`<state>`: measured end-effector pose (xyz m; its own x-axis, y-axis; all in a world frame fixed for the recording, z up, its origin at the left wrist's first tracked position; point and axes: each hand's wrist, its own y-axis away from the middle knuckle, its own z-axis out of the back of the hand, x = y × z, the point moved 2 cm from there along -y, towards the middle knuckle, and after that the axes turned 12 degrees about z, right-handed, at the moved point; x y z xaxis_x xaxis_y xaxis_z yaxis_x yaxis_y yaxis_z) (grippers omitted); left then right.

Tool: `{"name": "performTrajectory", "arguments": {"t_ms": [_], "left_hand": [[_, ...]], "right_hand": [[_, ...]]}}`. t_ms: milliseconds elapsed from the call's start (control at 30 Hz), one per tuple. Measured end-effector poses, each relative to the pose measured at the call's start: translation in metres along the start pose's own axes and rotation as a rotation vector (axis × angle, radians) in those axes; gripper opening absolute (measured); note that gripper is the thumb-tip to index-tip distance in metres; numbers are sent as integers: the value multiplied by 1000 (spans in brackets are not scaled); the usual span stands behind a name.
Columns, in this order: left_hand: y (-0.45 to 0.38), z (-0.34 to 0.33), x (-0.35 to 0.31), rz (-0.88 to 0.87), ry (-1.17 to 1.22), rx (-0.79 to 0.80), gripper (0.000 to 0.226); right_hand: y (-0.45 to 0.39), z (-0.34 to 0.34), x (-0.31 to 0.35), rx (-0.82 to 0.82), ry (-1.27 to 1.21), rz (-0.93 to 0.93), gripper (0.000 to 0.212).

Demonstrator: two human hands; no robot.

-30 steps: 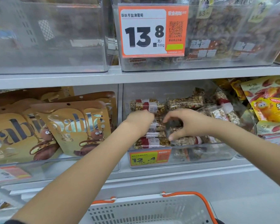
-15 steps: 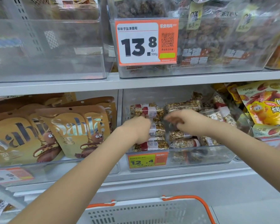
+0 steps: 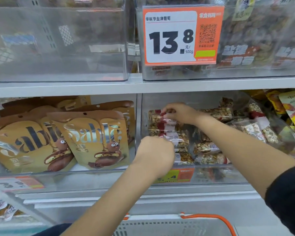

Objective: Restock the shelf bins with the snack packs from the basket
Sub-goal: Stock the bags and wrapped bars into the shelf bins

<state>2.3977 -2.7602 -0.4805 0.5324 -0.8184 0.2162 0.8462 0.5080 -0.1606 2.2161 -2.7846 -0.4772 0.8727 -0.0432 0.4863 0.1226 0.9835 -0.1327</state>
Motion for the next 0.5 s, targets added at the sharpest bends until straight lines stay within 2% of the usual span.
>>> {"name": "performTrajectory", "arguments": {"t_ms": [133,267,333,400,500], "left_hand": [[2,4,-1,-15,14,18,18],[5,8,-1,-17,16,9,17],[6,9,-1,-4,23,19,17],[7,11,-2,8,39,14,17],[10,13,-4,25,63,11,14]], "right_hand": [[-8,-13,-4,-106,7,6,29],[-17,-24,-2,-293,220,-5,17],[-13,-16,-2,-336,270,15,23],[-7,-7,-5,-266,223,36,37],[-7,-12,-9,138,326,5,62]]}}
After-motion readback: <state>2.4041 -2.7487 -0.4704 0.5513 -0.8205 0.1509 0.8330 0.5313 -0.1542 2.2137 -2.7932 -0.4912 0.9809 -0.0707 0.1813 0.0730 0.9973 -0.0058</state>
